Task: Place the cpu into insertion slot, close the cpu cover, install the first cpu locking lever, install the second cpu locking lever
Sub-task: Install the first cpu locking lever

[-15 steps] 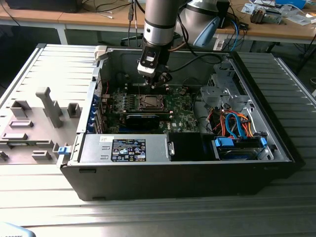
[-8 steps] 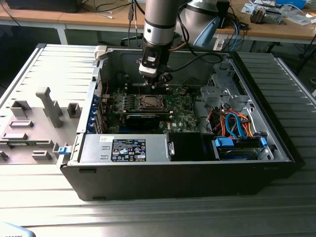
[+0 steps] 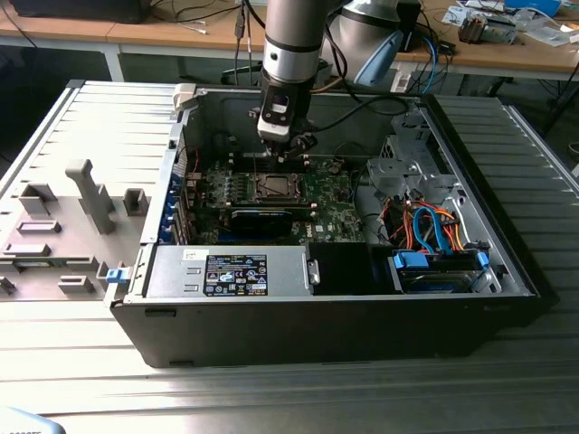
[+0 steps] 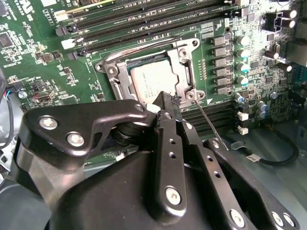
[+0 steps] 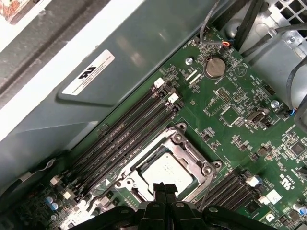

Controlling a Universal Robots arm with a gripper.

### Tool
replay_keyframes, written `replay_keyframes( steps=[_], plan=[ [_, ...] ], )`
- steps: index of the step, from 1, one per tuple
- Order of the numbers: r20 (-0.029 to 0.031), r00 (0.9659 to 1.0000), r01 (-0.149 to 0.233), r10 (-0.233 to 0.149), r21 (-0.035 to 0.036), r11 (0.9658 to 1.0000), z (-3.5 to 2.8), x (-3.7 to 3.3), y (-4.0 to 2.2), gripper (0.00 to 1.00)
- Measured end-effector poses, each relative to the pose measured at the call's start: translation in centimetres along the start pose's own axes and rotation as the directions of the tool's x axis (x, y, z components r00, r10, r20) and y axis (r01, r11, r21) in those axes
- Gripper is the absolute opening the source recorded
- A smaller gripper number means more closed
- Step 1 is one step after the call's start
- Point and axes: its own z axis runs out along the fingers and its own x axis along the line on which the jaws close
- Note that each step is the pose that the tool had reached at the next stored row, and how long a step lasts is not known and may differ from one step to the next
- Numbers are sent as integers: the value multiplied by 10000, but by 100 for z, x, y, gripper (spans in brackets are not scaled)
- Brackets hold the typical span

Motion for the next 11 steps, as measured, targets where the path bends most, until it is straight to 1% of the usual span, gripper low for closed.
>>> replay_keyframes(
  steps=[11],
  plan=[
    [16,9989,460,-460,18,9989,0,0,0,11]
  ],
)
